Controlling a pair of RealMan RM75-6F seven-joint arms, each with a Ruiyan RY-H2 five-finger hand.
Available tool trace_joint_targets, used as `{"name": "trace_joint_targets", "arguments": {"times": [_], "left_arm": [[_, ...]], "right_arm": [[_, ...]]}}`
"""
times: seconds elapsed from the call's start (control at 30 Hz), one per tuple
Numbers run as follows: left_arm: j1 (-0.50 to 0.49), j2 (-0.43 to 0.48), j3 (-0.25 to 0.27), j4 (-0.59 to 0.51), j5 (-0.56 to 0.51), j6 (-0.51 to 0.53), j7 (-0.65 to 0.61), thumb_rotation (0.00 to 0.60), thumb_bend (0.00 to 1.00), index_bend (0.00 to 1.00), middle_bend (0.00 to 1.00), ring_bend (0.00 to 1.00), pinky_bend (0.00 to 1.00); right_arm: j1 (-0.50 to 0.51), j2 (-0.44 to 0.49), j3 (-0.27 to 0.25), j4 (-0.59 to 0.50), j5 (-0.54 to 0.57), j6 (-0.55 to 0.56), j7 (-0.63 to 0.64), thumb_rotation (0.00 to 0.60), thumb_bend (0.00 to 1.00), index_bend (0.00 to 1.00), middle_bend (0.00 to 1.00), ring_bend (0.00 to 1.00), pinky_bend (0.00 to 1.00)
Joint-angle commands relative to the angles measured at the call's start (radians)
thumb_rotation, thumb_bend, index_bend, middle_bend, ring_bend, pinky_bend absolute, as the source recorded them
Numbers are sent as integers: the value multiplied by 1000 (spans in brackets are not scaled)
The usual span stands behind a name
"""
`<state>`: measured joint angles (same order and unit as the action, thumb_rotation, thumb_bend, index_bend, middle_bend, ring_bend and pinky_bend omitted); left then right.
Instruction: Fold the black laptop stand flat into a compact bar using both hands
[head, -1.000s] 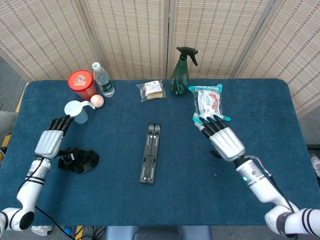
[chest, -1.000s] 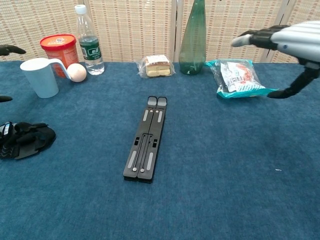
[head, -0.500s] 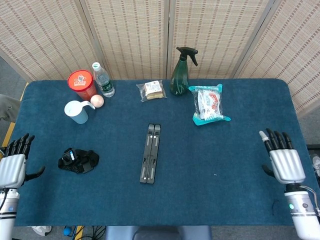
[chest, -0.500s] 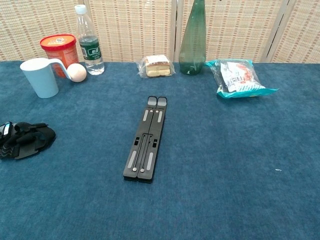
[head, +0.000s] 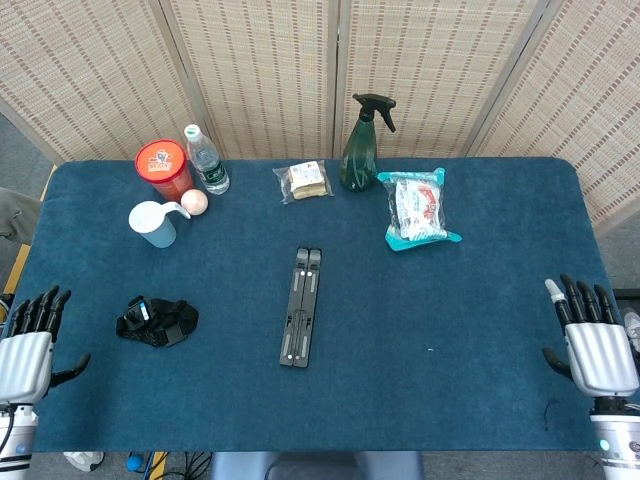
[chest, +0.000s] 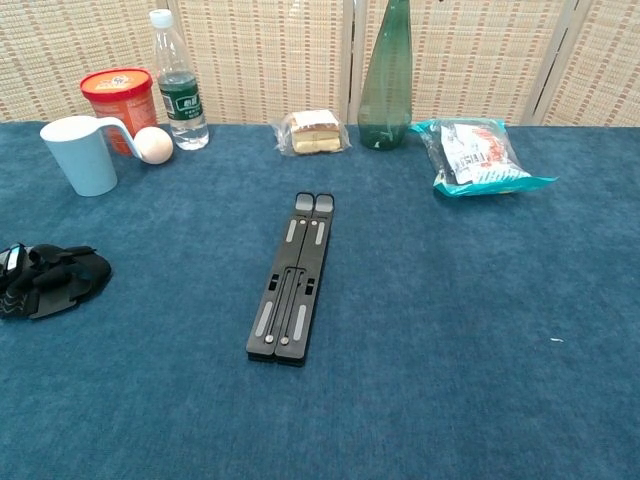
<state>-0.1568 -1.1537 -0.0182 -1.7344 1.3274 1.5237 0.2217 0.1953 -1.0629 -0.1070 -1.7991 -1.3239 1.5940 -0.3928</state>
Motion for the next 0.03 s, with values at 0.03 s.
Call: {"name": "trace_joint_targets", "arguments": {"times": [0.03], "left_arm": [[6, -7, -2, 4, 4, -4, -9, 600, 173, 5, 7, 10, 3]], "right_arm": [[-7, 8, 9, -8, -6, -11, -7, 600, 131, 0, 33, 0, 0]]}}
